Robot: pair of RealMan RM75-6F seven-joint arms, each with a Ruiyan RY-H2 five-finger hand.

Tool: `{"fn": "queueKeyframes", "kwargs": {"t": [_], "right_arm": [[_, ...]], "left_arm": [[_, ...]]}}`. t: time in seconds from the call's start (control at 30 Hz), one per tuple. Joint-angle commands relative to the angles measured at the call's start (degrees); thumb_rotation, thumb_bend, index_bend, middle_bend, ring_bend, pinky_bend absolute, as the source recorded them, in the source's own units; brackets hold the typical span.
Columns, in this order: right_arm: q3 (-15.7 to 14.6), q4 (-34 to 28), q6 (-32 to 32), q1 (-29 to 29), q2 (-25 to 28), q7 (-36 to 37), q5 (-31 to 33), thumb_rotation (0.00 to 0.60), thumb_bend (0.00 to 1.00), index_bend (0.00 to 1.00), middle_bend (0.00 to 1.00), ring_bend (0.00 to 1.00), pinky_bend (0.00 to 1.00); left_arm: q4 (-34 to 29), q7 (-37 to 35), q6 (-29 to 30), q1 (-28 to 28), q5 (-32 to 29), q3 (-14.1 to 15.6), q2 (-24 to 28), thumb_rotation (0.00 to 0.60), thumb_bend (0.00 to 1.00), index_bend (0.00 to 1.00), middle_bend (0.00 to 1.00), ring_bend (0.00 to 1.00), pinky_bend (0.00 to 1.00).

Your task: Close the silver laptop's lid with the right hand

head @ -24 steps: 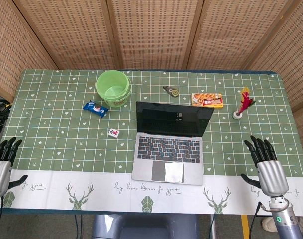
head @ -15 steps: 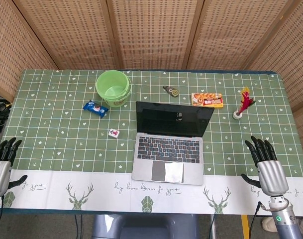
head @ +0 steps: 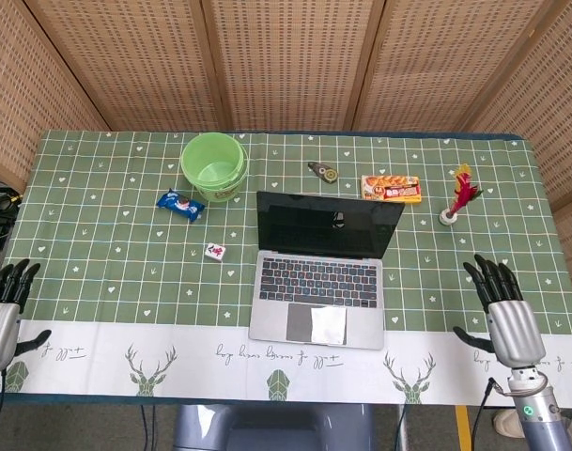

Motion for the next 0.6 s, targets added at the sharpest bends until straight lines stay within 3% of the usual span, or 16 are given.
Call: {"fn": "queueKeyframes", "kwargs": {"t": [0.03, 0.23, 0.6], "right_arm": [[0.6, -0.7, -0.8, 0.5, 0.2, 2.0, 0.7, 0.600, 0.17, 0.00, 0.00, 0.00, 0.00], [2.8, -5.7, -7.3, 3.7, 1.7, 12.5, 4.7, 0.600, 0.24, 0.00, 0.00, 0.00, 0.00], [12.3, -15.4, -21.5, 10.3, 5.3, 37.7, 18.0, 0.600, 0.48, 0.03, 0.00, 0.00, 0.00]], "left_arm": [[0.1, 0.1, 0.2, 0.0, 0.0, -0.1, 0.0, 0.600, 0.05, 0.00, 0.00, 0.00, 0.00], [0.4, 0.2, 0.1, -0.1, -0.3, -0.4, -0.2, 0.600, 0.05, 0.00, 0.00, 0.00, 0.00], [1.4, -1.7, -0.2, -0.4, -0.7, -0.9, -0.2, 0.600, 0.05, 0.00, 0.00, 0.00, 0.00]]}}
